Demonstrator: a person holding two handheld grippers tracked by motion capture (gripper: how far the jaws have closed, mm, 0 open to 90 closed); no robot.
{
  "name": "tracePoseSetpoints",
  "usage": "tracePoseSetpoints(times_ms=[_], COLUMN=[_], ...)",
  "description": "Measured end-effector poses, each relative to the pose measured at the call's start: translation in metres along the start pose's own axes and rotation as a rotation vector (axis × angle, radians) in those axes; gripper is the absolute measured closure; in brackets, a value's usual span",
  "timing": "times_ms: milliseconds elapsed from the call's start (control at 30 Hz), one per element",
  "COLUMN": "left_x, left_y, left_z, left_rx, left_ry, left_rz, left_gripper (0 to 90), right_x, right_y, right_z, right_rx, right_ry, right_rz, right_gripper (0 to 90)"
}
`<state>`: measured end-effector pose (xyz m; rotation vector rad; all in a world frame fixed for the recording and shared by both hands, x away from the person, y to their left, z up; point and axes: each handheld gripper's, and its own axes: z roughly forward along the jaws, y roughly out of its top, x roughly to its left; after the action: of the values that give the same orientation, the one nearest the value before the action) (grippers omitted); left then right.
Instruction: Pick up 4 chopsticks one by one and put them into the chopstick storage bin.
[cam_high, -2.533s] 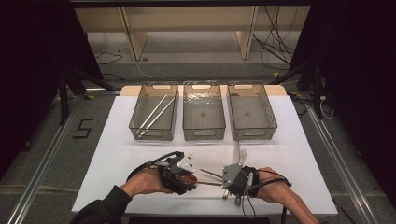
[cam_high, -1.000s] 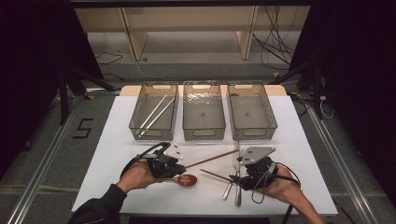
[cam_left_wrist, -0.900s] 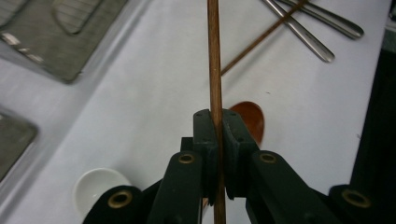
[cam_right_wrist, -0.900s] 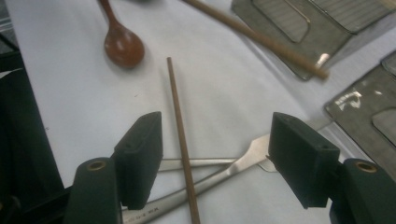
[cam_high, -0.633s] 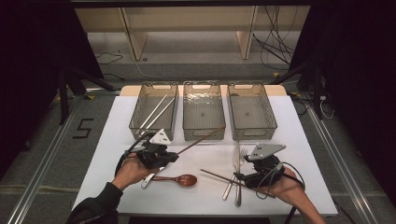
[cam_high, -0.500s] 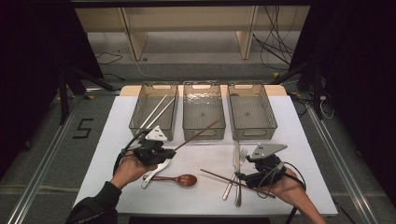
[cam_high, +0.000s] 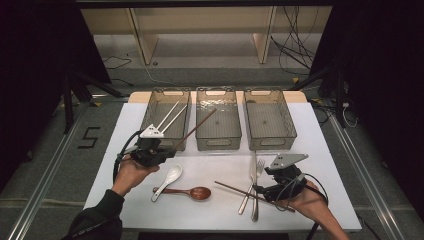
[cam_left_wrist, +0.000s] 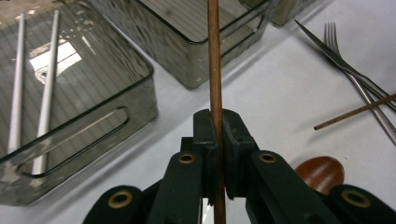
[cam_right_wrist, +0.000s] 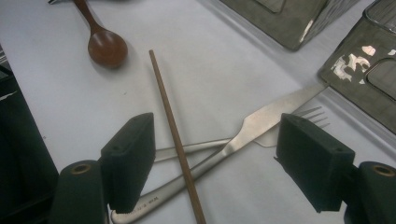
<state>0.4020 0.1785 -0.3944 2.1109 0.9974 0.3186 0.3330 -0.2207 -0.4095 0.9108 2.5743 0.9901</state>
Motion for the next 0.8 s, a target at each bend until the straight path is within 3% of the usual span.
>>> tracePoseSetpoints(times_ms=[300, 800], left_x=[0.021, 0.058], left_y=[0.001, 0.021], left_z=[0.0, -0.001], left_rx=[-0.018, -0.037], left_ry=[0.044, 0.115], left_rz=[-0.07, -0.137], left_gripper=[85.3, 85.4], right_x=[0.0, 0.0], right_y=[-0.001, -0.001], right_z=[0.0, 0.001], right_rx=[0.005, 0.01], right_ry=[0.005, 0.01], right_rz=[0.003, 0.007], right_gripper=[28.7, 28.6])
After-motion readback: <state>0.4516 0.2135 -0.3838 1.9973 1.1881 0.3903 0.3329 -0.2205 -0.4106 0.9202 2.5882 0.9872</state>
